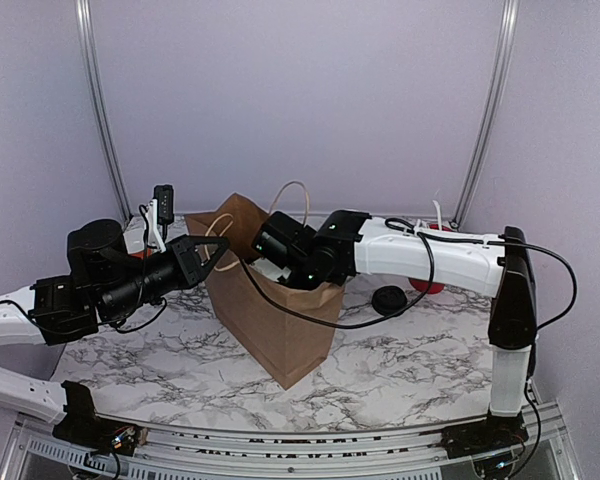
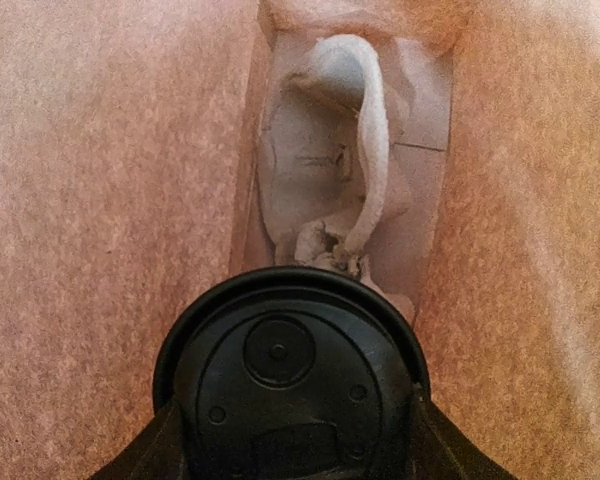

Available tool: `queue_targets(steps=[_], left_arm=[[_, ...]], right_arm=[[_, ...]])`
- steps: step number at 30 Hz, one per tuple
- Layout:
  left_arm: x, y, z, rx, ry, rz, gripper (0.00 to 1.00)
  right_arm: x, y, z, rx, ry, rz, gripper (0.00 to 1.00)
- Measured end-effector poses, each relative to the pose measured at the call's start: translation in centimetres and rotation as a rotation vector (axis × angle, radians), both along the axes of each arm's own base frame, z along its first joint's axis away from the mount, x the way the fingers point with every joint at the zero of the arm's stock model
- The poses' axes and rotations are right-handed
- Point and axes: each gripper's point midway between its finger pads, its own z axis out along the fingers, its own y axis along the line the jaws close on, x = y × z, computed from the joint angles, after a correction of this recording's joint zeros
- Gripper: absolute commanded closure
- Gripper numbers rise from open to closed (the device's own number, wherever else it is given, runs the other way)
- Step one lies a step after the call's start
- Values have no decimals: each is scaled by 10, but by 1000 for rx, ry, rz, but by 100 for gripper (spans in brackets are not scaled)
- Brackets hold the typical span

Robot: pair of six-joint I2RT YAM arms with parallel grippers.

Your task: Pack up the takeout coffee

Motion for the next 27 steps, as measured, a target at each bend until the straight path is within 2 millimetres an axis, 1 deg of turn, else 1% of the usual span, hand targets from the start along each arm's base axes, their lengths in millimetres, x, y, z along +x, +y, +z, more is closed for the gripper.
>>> queue_targets(steps=[3, 11, 14, 18, 27], left_arm=[[0, 0, 0, 0, 0, 0, 100], [0, 0, 0, 0, 0, 0, 100], [0, 0, 0, 0, 0, 0, 100], [0, 0, 0, 0, 0, 0, 100], [0, 0, 0, 0, 0, 1, 100]], right_arm=[[0, 0, 1, -4, -2, -1, 24], [-3, -1, 5, -18, -13, -3, 1], [-3, -4, 4, -40, -15, -6, 0], [-3, -7, 9, -53, -22, -9, 0], [0, -6, 28, -49, -55, -19, 0]])
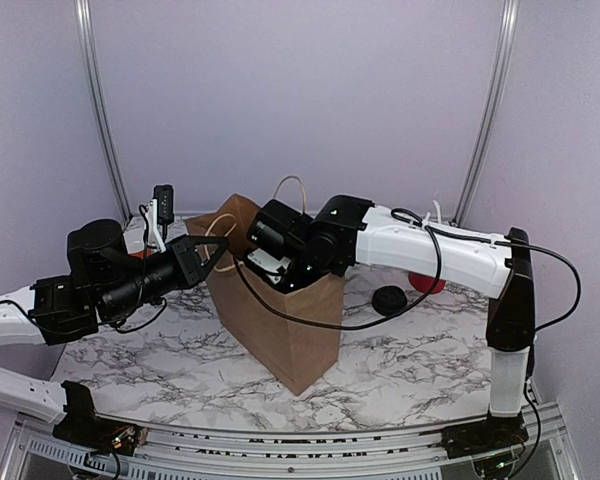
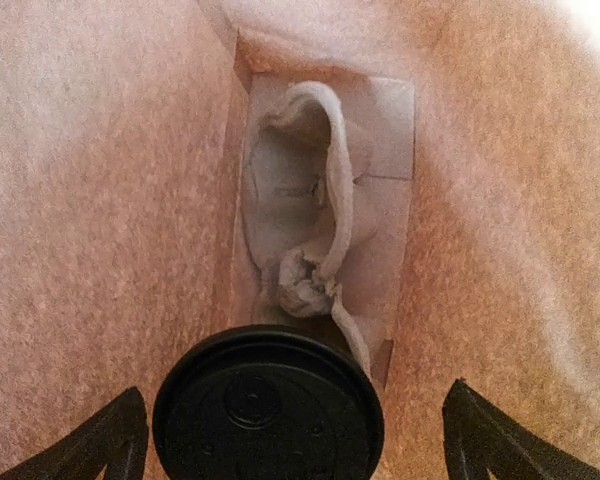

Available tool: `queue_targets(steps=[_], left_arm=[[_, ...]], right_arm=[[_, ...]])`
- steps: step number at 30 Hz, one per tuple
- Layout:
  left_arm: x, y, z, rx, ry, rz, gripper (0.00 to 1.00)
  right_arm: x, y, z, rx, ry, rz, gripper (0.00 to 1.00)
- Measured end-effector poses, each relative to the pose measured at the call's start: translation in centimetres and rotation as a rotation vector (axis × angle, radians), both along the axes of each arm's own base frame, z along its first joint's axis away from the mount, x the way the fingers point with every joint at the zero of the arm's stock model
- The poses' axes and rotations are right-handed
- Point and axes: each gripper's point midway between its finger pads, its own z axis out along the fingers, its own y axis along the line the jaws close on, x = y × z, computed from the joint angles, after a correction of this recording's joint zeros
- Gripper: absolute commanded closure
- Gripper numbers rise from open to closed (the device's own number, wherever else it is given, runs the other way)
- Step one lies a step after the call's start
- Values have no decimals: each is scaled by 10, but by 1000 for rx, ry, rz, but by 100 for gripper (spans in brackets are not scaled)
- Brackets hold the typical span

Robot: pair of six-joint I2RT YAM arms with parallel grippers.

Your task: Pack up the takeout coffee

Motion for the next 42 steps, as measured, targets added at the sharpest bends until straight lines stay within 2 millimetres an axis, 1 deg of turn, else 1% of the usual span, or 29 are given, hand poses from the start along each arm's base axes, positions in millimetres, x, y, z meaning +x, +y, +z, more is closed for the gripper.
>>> queue_targets(steps=[12, 16, 20, 25, 27, 30, 42], left_arm=[[1, -3, 2, 7, 3, -5, 100], [4, -2, 0, 42, 9, 14, 100], [7, 1, 0, 73, -1, 36, 100], [8, 2, 1, 90, -11, 45, 100], [9, 2, -2, 102, -7, 47, 100], [10, 1, -8, 122, 2, 46, 100], [10, 0, -10, 131, 7, 46, 100]], right_arm=[[5, 7, 6, 40, -18, -24, 0], [6, 9, 10, 55, -22, -28, 0], [6, 10, 20, 83, -32, -35, 0], [9, 9, 40, 143, -40, -46, 0], [9, 9, 49, 174, -37, -49, 0], [11, 9, 57, 208, -31, -55, 0], [11, 13, 62, 239, -25, -48, 0]])
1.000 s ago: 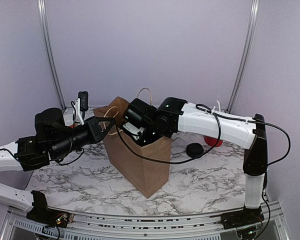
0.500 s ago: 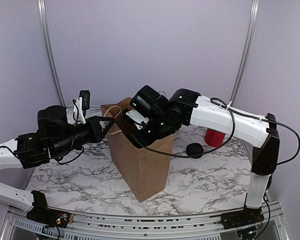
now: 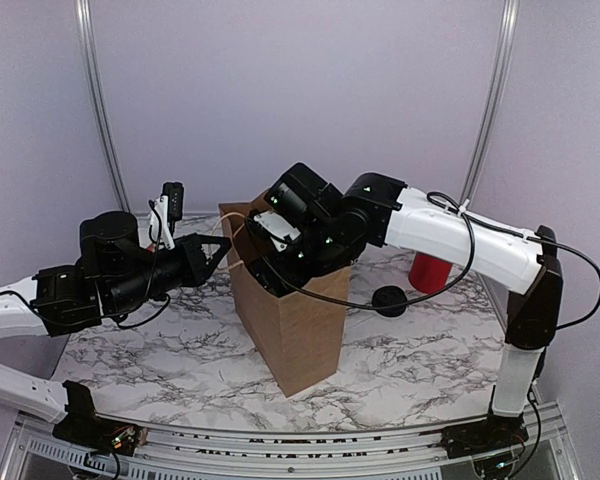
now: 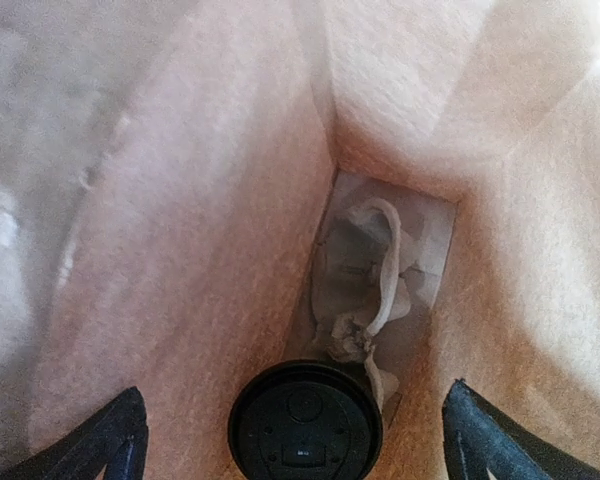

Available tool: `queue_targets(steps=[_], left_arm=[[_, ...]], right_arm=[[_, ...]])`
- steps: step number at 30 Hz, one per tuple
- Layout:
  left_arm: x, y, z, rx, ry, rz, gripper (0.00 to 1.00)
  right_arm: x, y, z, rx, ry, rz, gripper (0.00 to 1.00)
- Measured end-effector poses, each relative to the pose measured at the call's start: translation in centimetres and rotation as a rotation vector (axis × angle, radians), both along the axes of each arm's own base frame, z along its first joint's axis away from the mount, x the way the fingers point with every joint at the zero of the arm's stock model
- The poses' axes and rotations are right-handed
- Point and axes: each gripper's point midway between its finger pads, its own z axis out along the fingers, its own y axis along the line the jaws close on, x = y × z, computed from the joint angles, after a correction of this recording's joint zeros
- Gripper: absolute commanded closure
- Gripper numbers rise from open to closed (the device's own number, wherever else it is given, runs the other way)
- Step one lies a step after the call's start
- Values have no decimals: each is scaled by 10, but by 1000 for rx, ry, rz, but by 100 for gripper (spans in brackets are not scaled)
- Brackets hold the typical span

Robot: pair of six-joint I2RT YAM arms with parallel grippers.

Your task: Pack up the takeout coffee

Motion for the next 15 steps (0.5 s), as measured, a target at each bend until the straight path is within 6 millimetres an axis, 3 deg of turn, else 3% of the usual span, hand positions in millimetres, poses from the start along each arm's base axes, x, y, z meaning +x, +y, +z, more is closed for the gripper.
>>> queue_targets(steps=[6, 15], left_arm=[[0, -1, 1, -1, 0, 0, 100], [1, -1, 6, -9, -5, 1, 100]], right_arm=[[-2, 4, 12, 33, -25, 17, 0], [-4, 4, 48, 129, -86, 30, 0]])
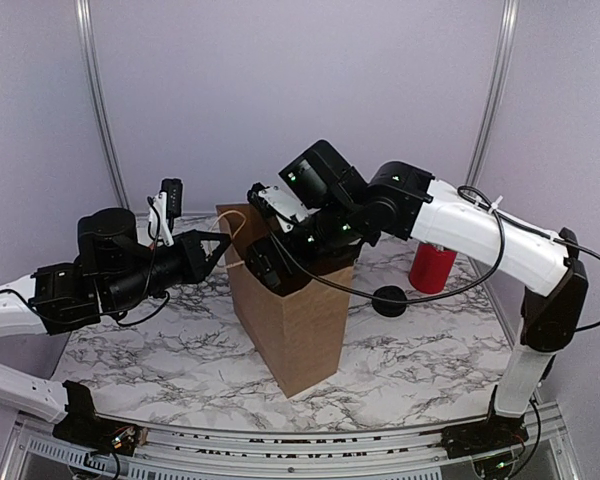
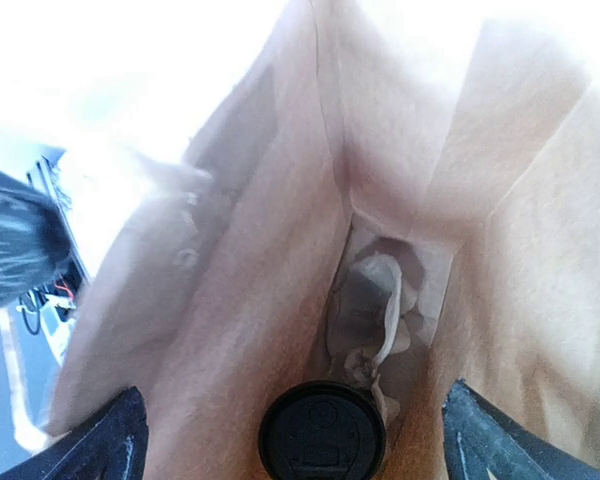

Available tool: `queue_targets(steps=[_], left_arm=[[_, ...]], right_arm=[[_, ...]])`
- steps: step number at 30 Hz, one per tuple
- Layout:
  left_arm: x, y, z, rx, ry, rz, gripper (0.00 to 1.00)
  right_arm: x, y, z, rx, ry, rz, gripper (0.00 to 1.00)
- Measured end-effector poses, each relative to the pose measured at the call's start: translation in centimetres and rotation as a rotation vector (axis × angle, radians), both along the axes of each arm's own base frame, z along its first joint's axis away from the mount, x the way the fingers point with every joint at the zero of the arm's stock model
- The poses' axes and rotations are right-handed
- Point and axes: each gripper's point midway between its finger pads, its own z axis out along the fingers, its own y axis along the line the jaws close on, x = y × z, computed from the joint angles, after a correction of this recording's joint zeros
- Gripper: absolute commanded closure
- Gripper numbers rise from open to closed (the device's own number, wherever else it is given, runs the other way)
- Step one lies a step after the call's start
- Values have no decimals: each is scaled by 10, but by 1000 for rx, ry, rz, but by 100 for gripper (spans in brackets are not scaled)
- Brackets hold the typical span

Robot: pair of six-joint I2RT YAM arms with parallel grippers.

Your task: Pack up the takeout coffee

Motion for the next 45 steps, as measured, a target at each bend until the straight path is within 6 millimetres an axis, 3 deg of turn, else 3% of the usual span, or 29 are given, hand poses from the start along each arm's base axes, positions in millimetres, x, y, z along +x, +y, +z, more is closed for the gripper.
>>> queue_targets(steps=[15, 22, 33, 39, 45], left_arm=[[1, -2, -2, 3, 8, 2, 100], [1, -2, 6, -12, 2, 2, 99], [1, -1, 9, -11, 3, 4, 75], [2, 1, 14, -7, -4, 11, 55], [0, 8, 31, -28, -31, 20, 36]], right_arm=[[-3, -5, 36, 108, -71, 14, 0], [-7, -11, 62, 172, -120, 28, 0], [-13, -15, 87, 246, -174, 50, 0], [-14, -21, 98, 279, -208, 49, 0], [-15, -39, 123, 333, -283, 20, 0]])
